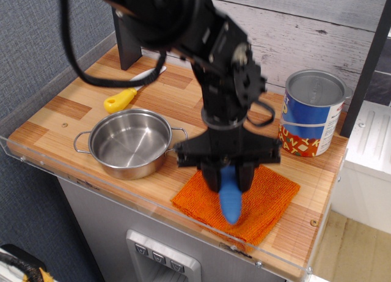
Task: Move the fork and place it inside of pot.
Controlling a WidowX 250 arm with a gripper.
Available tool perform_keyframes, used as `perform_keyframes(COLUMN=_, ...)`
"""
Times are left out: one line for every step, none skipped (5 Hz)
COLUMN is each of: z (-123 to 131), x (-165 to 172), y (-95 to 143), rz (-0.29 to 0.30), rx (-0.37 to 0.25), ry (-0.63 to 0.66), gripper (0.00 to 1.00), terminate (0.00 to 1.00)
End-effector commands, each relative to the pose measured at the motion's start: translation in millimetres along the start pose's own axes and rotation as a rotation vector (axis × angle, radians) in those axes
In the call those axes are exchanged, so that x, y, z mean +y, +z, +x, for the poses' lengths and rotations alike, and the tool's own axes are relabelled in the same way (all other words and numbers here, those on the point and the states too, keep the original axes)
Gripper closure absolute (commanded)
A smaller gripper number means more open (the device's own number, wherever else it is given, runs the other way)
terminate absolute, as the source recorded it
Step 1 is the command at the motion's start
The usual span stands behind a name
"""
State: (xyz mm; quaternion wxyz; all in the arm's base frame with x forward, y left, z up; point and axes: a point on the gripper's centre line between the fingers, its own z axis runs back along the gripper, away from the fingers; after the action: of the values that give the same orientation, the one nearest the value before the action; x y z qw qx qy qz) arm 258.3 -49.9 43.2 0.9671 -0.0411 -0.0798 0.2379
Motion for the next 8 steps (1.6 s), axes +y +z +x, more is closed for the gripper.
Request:
perform_keyframes(z=13.3, x=0.9, y=50.1, rz=-0.064, rx=-0.046, ry=0.063, gripper=1.00, terminate=0.00)
perform_keyframes(z=21.1, x=20.8, y=69.8, rz=-0.082, rx=-0.032, ry=0.180, gripper=1.00, terminate=0.00)
perform_keyframes(z=27.3, x=49.5, y=76.9, rz=-0.109, rx=-0.003, ry=0.310, gripper=1.00, terminate=0.00)
perform_keyframes(z=28.3, x=64.1, y=71.0, rz=-0.133, rx=0.060, ry=0.389, gripper=1.00, terminate=0.00)
perform_keyframes(z=24.8, x=73.0, y=60.1, rz=-0.128, rx=0.113, ry=0.414, gripper=1.00, terminate=0.00)
perform_keyframes(z=22.9, x=81.6, y=52.6, rz=-0.136, rx=0.153, ry=0.453, gripper=1.00, terminate=0.00)
perform_keyframes(z=23.7, x=90.4, y=41.8, rz=-0.107, rx=0.189, ry=0.466, gripper=1.00, terminate=0.00)
perform_keyframes(z=23.2, x=103.1, y=36.4, rz=-0.075, rx=0.191, ry=0.483, gripper=1.00, terminate=0.00)
